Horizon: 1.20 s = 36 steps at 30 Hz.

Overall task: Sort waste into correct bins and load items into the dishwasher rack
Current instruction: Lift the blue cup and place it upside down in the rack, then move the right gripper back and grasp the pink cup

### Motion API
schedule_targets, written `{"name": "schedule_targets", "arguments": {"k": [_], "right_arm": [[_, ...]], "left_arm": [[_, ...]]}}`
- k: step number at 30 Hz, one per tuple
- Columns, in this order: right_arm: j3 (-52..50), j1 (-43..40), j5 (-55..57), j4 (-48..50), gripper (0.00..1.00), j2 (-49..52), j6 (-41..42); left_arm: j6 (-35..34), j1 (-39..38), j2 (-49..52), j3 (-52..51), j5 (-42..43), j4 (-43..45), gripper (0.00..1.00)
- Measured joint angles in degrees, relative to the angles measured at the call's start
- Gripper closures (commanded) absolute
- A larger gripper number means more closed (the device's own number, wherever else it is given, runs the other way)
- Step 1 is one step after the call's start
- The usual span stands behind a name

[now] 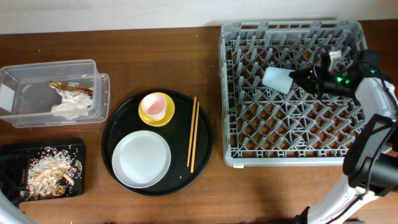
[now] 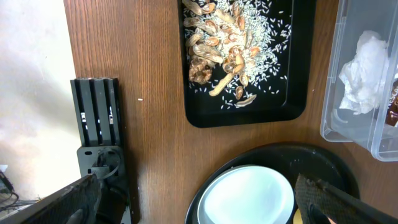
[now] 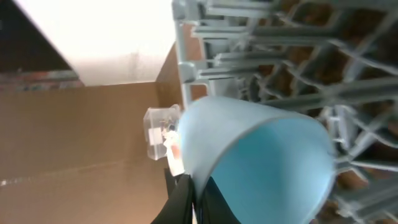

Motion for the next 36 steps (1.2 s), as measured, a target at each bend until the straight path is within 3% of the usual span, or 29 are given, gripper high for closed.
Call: {"name": "schedule_targets", "arguments": {"k": [5, 11, 16, 21, 24, 26, 27, 31, 36], "right_arm": [[0.28, -4.76, 7.45, -5.75, 0.82, 0.02, -0.74], [6.8, -6.95, 16.13, -16.15, 0.81, -0.9, -3.93], [11.1, -5.07, 25.0, -20.26, 0.8, -10.23, -6.8], [11.61, 8.9, 28.83, -20.83, 0.73, -13.77, -10.08], [11.58, 23.23, 30.82, -18.6, 0.51, -13.79, -12.81], [11.61, 33.9, 34.8, -13.2, 0.22, -13.77, -13.09], [11.58, 39.3, 37.7, -10.62, 0.16, -13.77, -12.04], [11.61, 59.08, 54.49, 1.16, 0.17, -13.49, -6.78], [11.96, 69.37, 67.49, 12.5, 0.17, -8.79, -5.6]], "left_arm": [[0.0, 0.0, 0.0, 0.0, 0.0, 0.0, 0.01], [0.0, 0.0, 0.0, 0.0, 0.0, 0.0, 0.01], [0.0, 0.0, 0.0, 0.0, 0.0, 0.0, 0.01], [0.0, 0.0, 0.0, 0.0, 0.0, 0.0, 0.01], [0.0, 0.0, 0.0, 0.0, 0.0, 0.0, 0.01], [0.0, 0.0, 0.0, 0.0, -0.02, 0.0, 0.01], [0.0, 0.0, 0.0, 0.0, -0.02, 0.04, 0.01], [0.0, 0.0, 0.0, 0.0, -0.02, 0.0, 0.01], [-0.02, 0.0, 0.0, 0.0, 0.0, 0.0, 0.01]]}}
